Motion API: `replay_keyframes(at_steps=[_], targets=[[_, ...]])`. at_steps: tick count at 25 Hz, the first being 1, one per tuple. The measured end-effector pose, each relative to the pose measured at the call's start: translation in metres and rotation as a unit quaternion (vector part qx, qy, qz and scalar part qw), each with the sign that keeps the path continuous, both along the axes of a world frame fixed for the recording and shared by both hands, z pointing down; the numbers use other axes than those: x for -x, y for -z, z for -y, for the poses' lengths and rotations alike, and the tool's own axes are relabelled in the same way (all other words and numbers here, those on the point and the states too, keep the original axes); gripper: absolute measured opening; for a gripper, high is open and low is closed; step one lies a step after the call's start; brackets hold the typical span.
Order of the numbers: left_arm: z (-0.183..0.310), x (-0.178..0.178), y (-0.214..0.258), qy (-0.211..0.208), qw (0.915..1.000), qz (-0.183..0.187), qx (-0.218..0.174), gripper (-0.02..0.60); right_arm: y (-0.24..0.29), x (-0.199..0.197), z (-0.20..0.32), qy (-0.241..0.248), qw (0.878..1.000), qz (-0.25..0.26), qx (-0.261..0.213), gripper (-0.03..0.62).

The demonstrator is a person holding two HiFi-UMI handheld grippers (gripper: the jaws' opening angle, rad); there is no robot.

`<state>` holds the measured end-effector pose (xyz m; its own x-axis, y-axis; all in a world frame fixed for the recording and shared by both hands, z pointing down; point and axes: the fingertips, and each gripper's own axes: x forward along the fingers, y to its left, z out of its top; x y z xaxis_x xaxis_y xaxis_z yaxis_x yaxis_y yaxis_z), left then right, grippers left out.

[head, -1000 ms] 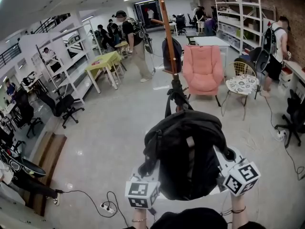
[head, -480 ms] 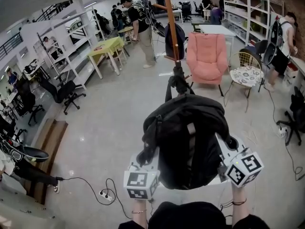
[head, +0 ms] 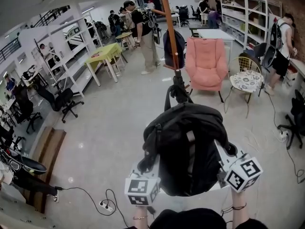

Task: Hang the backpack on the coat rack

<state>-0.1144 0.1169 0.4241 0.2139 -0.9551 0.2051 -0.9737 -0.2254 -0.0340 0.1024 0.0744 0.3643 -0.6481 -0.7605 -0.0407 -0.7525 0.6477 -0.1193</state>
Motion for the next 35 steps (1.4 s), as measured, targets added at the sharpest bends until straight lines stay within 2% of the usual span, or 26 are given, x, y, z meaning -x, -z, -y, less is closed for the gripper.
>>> replay_keyframes(at_steps=[7,19,27,35], targets=[[0.050,0.017,0.001,-0.013,0.9999,-0.003,0.009,0.092,0.003,0.016,0.047,-0.009,1.000,0.005,0.009,0.034],[0.140,0.051,0.025,-0.045,0.9990,0.004,-0.005,0.092,0.022,0.047,0.123,-0.032,0.999,0.024,0.001,0.034],[0.186,0.059,0.050,-0.079,0.9966,0.008,-0.024,0.092,0.048,0.053,0.161,-0.036,0.999,0.027,-0.017,0.034],[0.215,0.049,0.066,-0.092,0.9954,0.000,-0.025,0.092,0.066,0.045,0.190,-0.037,0.999,0.032,-0.019,0.034]])
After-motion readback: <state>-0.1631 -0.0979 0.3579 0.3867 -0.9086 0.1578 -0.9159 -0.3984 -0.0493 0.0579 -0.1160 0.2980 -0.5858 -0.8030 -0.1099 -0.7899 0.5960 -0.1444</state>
